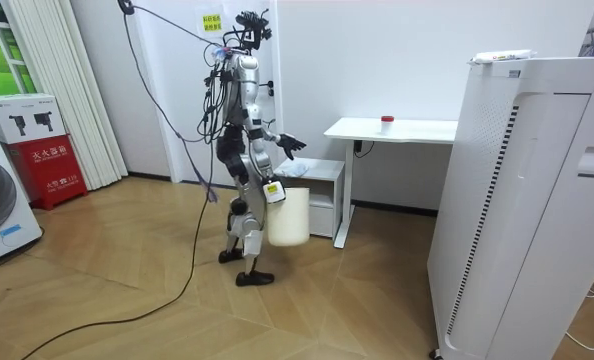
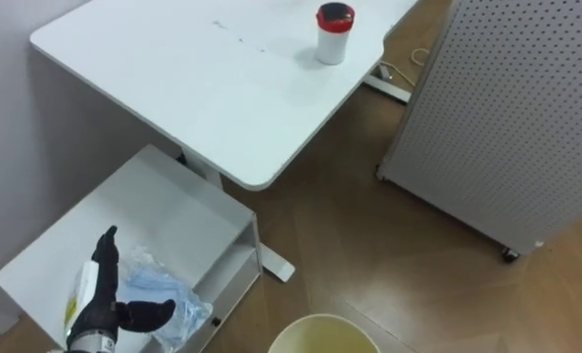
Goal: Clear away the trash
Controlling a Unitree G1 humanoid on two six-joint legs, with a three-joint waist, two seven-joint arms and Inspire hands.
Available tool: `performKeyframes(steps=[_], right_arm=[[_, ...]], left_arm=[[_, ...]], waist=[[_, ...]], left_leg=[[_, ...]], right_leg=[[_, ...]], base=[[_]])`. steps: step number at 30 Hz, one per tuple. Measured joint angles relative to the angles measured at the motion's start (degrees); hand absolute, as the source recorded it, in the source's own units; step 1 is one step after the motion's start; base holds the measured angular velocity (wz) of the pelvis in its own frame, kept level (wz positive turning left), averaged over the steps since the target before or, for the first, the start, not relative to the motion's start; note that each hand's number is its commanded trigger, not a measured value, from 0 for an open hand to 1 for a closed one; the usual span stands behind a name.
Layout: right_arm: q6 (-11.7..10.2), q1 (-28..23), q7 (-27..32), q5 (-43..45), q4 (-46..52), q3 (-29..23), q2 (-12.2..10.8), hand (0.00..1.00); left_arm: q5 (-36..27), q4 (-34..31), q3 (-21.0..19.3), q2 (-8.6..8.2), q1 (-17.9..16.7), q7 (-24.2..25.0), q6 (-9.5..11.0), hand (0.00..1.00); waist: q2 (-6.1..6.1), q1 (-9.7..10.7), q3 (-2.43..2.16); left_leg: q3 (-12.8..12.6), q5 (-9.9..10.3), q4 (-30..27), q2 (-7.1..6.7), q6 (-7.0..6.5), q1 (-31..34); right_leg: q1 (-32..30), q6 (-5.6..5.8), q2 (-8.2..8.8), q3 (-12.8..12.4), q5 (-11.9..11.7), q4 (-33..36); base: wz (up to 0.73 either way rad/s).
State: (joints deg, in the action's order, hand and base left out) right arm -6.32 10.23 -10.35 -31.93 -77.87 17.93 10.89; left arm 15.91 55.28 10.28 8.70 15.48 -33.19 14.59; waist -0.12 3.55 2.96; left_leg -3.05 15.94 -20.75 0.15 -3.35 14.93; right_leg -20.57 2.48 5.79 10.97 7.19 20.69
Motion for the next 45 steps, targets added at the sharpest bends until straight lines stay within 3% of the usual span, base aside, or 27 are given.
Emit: performKeyframes(steps=[3, 12, 19, 27, 32, 35, 37, 42, 45], right_arm=[[-0.1, 0.8, 0.5, 0.0, 0.2, 1.1, 0.0, 1.0], [-0.1, 3.6, 1.6, -2.6, 0.7, 3.4, -0.2, 1.0], [0.0, 4.4, 1.6, -2.8, 2.1, 3.3, 0.1, 1.0], [-0.1, 4.7, 2.1, -5.6, 3.3, 3.3, 0.3, 1.0], [-0.5, 5.2, 2.2, -7.0, 5.3, 3.4, 0.6, 1.0], [-0.1, 5.0, 2.2, -8.7, 5.7, 3.4, 0.6, 1.0], [0.0, 4.9, 2.2, -10.7, 6.7, 3.4, 0.7, 1.0], [-0.9, 4.9, 2.3, -13.2, 6.8, 3.4, 1.1, 1.0], [-1.4, 4.8, 2.2, -14.5, 7.1, 3.4, 1.2, 1.0]], left_arm=[[0.0, 0.1, 0.1, 0.13, 0.7, 0.0, 0.0, 0.0], [-0.1, 2.8, 0.1, 0.23, 5.5, -0.4, 0.0, 0.0], [1.1, 7.5, 0.1, 1.44, 8.0, -1.6, -0.5, 0.0], [1.6, 10.4, 1.1, 1.69, 8.9, -1.5, -3.2, 0.0], [1.5, 13.2, 1.3, 3.3, 12.1, -1.2, -3.6, 0.0], [1.5, 15.0, 1.4, 4.16, 13.0, -1.1, -4.3, 0.0], [1.1, 16.1, 2.1, 4.51, 13.2, -1.0, -5.1, 0.0], [1.1, 16.5, 3.0, 6.41, 14.1, -1.2, -5.5, 0.0], [1.2, 16.5, 3.0, 6.66, 14.7, -1.7, -5.5, 0.0]], waist=[[-0.05, 0.4, 0.67], [-0.18, 0.9, 0.88], [0.08, 1.5, 1.53], [0.12, 1.6, 1.63], [0.06, 2.8, 1.7], [0.18, 3.2, 1.78], [0.36, 3.7, 1.89], [0.37, 5.2, 2.0], [0.36, 5.6, 2.0]], left_leg=[[-0.1, 0.0, -1.2, -0.08, 0.0, 1.3], [-1.1, 0.0, -5.2, -0.08, 0.0, 8.3], [-0.9, 0.6, -8.9, 0.3, 0.25, 13.0], [-0.9, 1.3, -13.2, 1.04, 0.48, 17.7], [-1.2, 1.9, -16.8, 1.52, 0.5, 22.3], [-1.2, 2.9, -19.5, 2.63, 0.74, 24.7], [-1.0, 3.8, -22.1, 3.25, 0.76, 26.7], [-0.6, 5.6, -27.6, 3.36, 0.71, 30.9], [-0.6, 6.1, -29.4, 3.36, 0.71, 32.6]], right_leg=[[-0.9, 0.0, 0.21, 0.0, 0.0, 0.4], [-7.7, -0.77, 1.1, 0.2, 0.5, 4.3], [-11.4, -1.71, 1.07, 0.2, 0.2, 6.7], [-15.5, -2.32, 0.84, 0.1, -0.2, 9.6], [-19.8, -2.77, 0.71, -0.2, -0.2, 12.2], [-21.5, -3.22, -0.13, -0.2, -0.4, 13.0], [-23.0, -3.7, -0.42, 0.0, 0.1, 14.6], [-27.1, -3.93, 0.22, 0.1, 2.4, 20.2], [-29.0, -3.81, 0.15, -0.8, 3.1, 22.2]], base=[[0.01], [0.01], [0.04], [-0.01], [-0.07], [-0.13], [-0.07], [0.04], [0.0]])
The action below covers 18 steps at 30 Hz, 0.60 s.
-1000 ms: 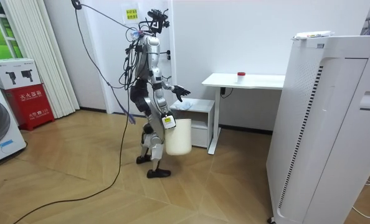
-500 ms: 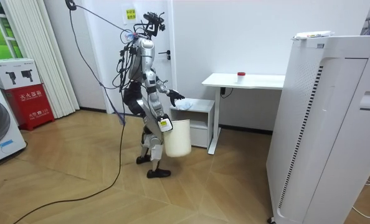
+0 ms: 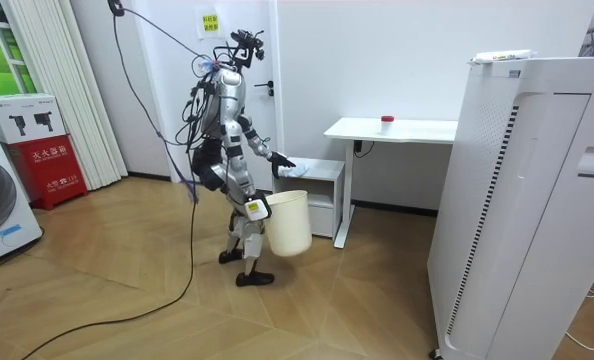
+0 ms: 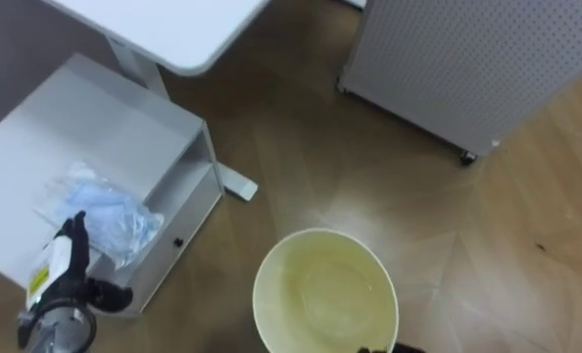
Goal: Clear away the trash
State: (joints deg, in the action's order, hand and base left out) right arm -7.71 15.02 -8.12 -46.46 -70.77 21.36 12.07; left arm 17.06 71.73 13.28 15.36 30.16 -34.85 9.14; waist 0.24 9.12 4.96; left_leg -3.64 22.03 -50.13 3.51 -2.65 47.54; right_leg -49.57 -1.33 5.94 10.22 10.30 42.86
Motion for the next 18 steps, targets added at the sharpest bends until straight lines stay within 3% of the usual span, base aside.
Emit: performKeyframes(steps=[12, 13, 14, 15, 16, 18], right_arm=[[-0.3, -0.6, 0.9, -0.8, 3.4, 2.3, 1.6, 1.0], [-0.3, -0.7, 1.0, -0.8, 4.1, 2.5, 1.7, 1.0], [-0.3, -0.6, 1.0, -0.8, 4.4, 2.6, 1.8, 1.0], [-0.3, -0.6, 0.9, -0.9, 4.9, 2.6, 1.8, 1.0], [-0.3, -0.6, 0.9, -1.0, 5.3, 2.7, 2.0, 1.0], [-0.3, -0.7, 0.6, -1.1, 5.6, 2.7, 2.2, 1.0]], left_arm=[[7.9, -0.3, 1.4, 0.67, 4.6, -7.3, -0.7, 0.0], [8.9, -0.4, 1.9, 0.76, 4.6, -7.8, -1.2, 0.22], [9.0, -0.5, 2.3, 0.84, 4.6, -8.1, -1.5, 0.63], [9.6, -0.7, 2.7, 0.93, 4.7, -8.6, -1.8, 0.91], [9.9, -0.8, 2.7, 0.94, 5.0, -8.8, -2.1, 1.0], [10.1, -0.7, 2.8, 0.97, 5.1, -9.3, -2.7, 1.0]], waist=[[0.15, 0.1, 0.09], [0.2, 0.1, 0.11], [0.25, 0.1, 0.14], [0.27, 0.1, 0.12], [0.39, 0.1, 0.15], [0.44, 0.3, 0.18]], left_leg=[[0.7, 0.4, -2.9, 0.41, 0.65, 2.9], [0.6, 0.4, -3.0, 0.67, 0.72, 3.0], [0.6, 0.5, -3.1, 0.77, 0.76, 3.1], [0.7, 0.5, -3.2, 0.86, 0.81, 3.5], [0.7, 0.5, -3.4, 0.91, 0.84, 4.0], [0.8, 0.5, -3.5, 0.92, 0.92, 4.3]], right_leg=[[-2.7, -0.76, -0.04, 0.3, 0.8, 2.8], [-2.7, -0.96, -0.07, 0.5, 0.8, 2.7], [-2.8, -1.1, -0.05, 0.7, 0.7, 2.7], [-3.2, -1.24, -0.02, 0.8, 0.7, 2.8], [-3.7, -1.31, 0.0, 0.9, 0.7, 2.9], [-4.0, -1.49, 0.1, 1.1, 0.8, 3.1]], base=[[0.02], [-0.04], [-0.04], [0.0], [0.0], [0.0]])
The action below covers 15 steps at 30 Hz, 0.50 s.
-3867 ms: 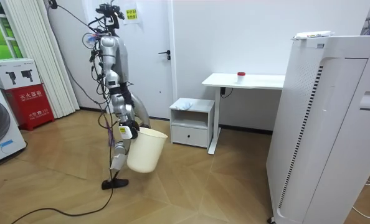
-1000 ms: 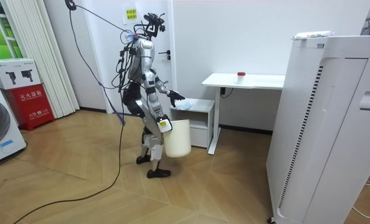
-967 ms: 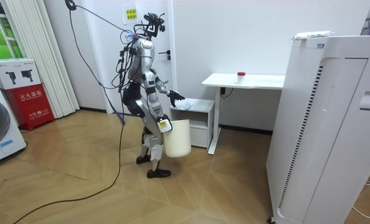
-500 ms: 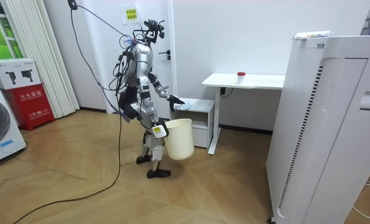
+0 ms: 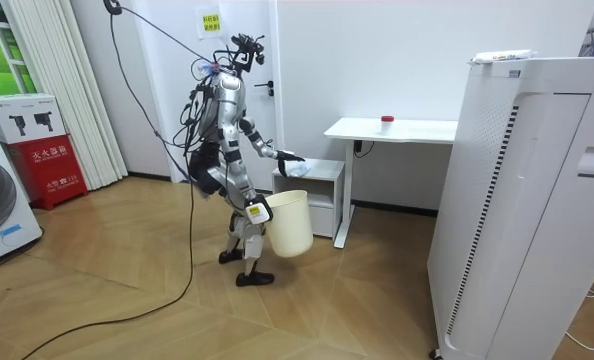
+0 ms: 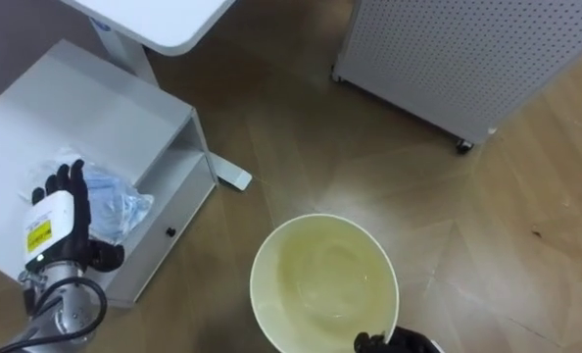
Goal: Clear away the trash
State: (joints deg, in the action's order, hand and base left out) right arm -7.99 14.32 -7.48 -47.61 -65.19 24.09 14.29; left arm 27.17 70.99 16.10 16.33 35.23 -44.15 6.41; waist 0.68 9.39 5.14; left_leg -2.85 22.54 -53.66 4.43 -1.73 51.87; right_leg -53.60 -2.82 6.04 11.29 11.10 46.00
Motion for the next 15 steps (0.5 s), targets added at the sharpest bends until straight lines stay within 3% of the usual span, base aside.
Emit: performKeyframes(steps=[6, 15], right_arm=[[0.3, -0.7, -0.2, -1.8, 1.5, 0.9, 1.3, 1.0], [0.5, -1.5, -1.3, -4.4, 3.2, 1.2, 1.6, 1.0]], left_arm=[[0.7, 0.1, 2.2, 0.33, 0.2, -0.3, -1.4, 1.0], [1.2, 0.4, 2.2, 0.32, 0.2, 1.3, -2.3, 1.0]], waist=[[0.47, 0.0, 0.22], [0.5, 0.0, 0.24]], left_leg=[[0.1, 0.0, -0.1, -0.06, 0.05, 0.7], [0.0, 0.1, -0.1, -0.16, 0.07, 0.7]], right_leg=[[-0.6, -0.12, 0.06, 0.2, 0.2, 0.6], [-0.6, -0.24, 0.82, 0.5, 0.5, 0.8]], base=[[0.01], [0.01]])
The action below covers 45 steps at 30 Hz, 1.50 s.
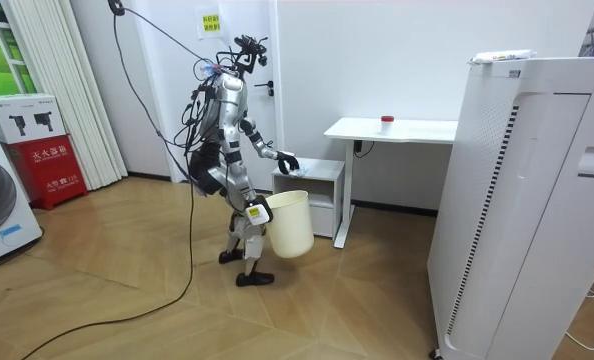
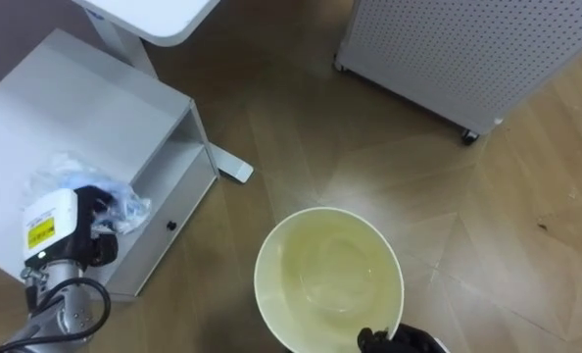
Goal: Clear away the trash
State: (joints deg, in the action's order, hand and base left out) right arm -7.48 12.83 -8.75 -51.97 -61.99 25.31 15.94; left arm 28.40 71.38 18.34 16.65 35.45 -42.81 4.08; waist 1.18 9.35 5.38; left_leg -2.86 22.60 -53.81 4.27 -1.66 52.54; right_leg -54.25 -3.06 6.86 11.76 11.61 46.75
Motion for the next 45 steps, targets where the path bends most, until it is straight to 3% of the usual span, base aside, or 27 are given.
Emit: performKeyframes(steps=[15, 20, 23, 25, 27, 28, 34, 37, 38, 42, 45], right_arm=[[0.0, 0.1, 0.2, -1.6, -0.1, 0.6, -0.1, 1.0], [-0.4, 0.1, 0.8, -1.6, -0.3, 1.1, -0.4, 1.0], [-1.2, 0.1, 1.5, -1.5, -0.8, 1.5, -2.3, 1.0], [-2.6, 0.2, 2.5, -0.9, -3.1, 1.5, -5.0, 1.0], [-3.4, 0.5, 3.0, 0.2, -5.0, 1.7, -6.1, 1.0], [-3.6, 0.6, 3.1, 0.7, -5.7, 1.8, -6.5, 1.0], [-4.0, 1.4, 2.3, 4.2, -7.7, 2.7, -8.3, 1.0], [-4.1, 1.5, 1.9, 5.6, -8.4, 3.7, -9.1, 1.0], [-4.1, 1.4, 1.8, 5.7, -8.4, 3.9, -9.2, 1.0], [-3.6, 0.7, 0.5, 6.0, -8.4, 5.1, -9.2, 1.0], [-3.6, 0.8, -0.2, 7.5, -9.3, 5.6, -10.1, 1.0]], left_arm=[[-1.0, 0.5, 1.2, -0.38, -0.5, 0.9, -1.0, 1.0], [-5.9, 0.0, 1.8, -0.64, -0.9, 0.5, 1.7, 1.0], [-11.0, -1.3, 2.2, -1.47, -2.5, 0.5, 4.6, 1.0], [-15.5, -4.6, 2.1, -3.34, -5.9, 0.9, 7.1, 1.0], [-17.1, -5.7, 2.7, -5.5, -8.5, 1.8, 9.0, 1.0], [-18.0, -6.3, 3.8, -7.13, -10.3, 3.5, 9.3, 1.0], [-20.3, -11.4, 10.6, -12.82, -16.4, 14.7, 9.7, 1.0], [-24.8, -12.4, 13.5, -15.29, -17.3, 20.2, 10.2, 1.0], [-25.7, -12.5, 13.8, -15.6, -17.5, 21.3, 10.2, 1.0], [-32.8, -13.0, 17.9, -16.19, -18.7, 29.0, 10.3, 1.0], [-38.6, -12.9, 19.8, -15.81, -20.1, 34.5, 10.1, 1.0]], waist=[[-0.33, -0.1, -0.09], [-0.42, -0.1, -0.14], [-0.55, -0.2, -0.16], [-0.91, -0.4, -0.35], [-1.12, -1.1, -0.48], [-1.29, -1.8, -0.59], [-1.93, -3.3, -1.17], [-1.92, -3.8, -1.38], [-1.97, -4.0, -1.47], [-2.8, -5.3, -2.61], [-2.96, -5.3, -2.71]], left_leg=[[0.2, 0.1, -1.0, 0.1, 0.02, 1.0], [0.1, 0.1, -0.8, 0.07, 0.06, 0.2], [-0.3, 0.0, 0.7, 0.14, 0.14, -2.3], [-1.0, -0.2, 3.1, 0.09, 0.12, -5.3], [-1.6, -0.5, 4.8, 0.1, 0.05, -7.5], [-2.1, -0.5, 5.9, -0.03, 0.05, -8.9], [-3.1, -1.0, 9.2, 0.06, 0.01, -11.9], [-3.2, -1.0, 10.5, 0.02, -0.03, -13.7], [-3.3, -1.0, 10.7, 0.02, -0.05, -14.0], [-4.5, -1.6, 12.7, 0.02, -0.27, -16.1], [-5.9, -2.6, 15.7, -0.16, -0.49, -18.9]], right_leg=[[-0.8, -0.01, 0.05, 0.2, 0.1, 0.7], [-0.1, -0.05, 0.02, 0.1, 0.1, 0.7], [2.2, -0.02, -0.15, 0.0, 0.0, -0.7], [4.8, 0.2, -0.23, -0.3, -0.1, -2.5], [6.5, 0.47, -0.47, -0.8, -0.3, -3.9], [7.4, 0.58, -0.42, -1.1, -0.3, -4.5], [10.1, 1.02, -1.02, -1.2, -0.5, -7.7], [12.0, 1.22, -1.11, -1.0, -0.7, -9.0], [12.4, 1.29, -1.18, -1.1, -0.7, -9.2], [13.6, 1.74, -1.13, -2.0, -1.0, -10.3], [15.7, 1.96, -1.1, -2.4, -2.0, -12.4]], base=[[0.0], [0.0], [-0.05], [-0.02], [-0.08], [-0.1], [-0.04], [0.0], [-0.04], [-0.06], [-0.08]])
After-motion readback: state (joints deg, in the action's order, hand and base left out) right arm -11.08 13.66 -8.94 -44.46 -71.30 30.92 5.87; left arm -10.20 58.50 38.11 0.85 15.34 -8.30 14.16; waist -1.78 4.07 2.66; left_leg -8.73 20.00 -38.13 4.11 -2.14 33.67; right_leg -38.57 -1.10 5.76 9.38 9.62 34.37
